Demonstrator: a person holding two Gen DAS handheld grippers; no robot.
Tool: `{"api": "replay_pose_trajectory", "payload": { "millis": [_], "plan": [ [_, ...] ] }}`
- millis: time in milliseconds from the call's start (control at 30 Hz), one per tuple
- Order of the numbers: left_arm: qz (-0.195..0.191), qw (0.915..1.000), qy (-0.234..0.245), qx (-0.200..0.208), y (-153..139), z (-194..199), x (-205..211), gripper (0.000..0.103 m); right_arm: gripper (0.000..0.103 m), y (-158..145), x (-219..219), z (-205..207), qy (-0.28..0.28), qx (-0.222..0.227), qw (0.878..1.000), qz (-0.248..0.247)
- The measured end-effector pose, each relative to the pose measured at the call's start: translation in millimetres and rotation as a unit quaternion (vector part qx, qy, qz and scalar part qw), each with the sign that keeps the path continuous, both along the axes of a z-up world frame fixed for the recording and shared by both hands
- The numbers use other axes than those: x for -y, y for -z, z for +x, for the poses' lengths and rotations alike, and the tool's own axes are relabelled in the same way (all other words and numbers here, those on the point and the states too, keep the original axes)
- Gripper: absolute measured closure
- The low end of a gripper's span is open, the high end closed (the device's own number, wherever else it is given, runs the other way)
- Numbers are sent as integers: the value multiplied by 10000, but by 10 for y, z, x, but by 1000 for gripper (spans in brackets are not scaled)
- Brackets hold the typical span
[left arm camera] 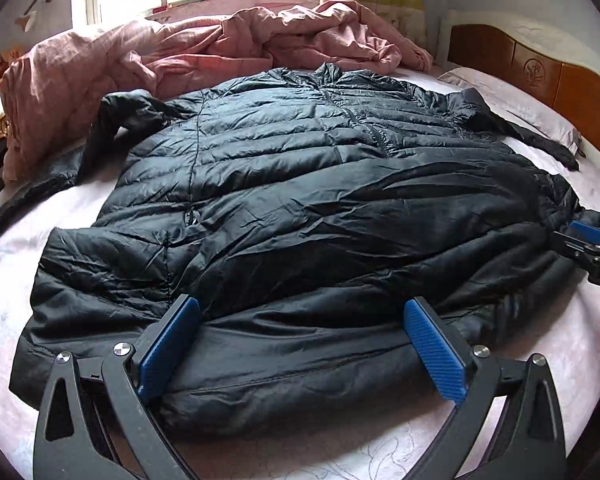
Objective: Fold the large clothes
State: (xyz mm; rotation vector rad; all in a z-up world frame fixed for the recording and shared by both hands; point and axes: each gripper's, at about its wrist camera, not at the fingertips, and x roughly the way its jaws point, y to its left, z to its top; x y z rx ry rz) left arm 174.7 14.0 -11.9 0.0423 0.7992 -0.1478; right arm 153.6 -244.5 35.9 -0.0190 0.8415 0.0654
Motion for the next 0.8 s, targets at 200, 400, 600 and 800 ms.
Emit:
{"api": "replay_pose_trajectory", "payload": {
  "millis": [200, 400, 600, 800],
  "plan": [
    [-421, 9929, 341, 1064, -332, -384, -142, 3, 13, -123, -31, -185, -255, 583, 9979, 126],
    [522, 9851, 723, 1467, -477, -772, 30, 2, 12, -338, -324, -494, -1093, 1204, 9862, -318],
    [1091, 9849, 902, 999, -283, -756, 187, 0, 11, -109, -701, -641, -1426, 1074, 9751, -1319],
    [1731, 9809, 665, 582, -29, -591, 365, 0, 10, 60, -796, -512, -1323, 678, 9759, -1597]
  ]
}}
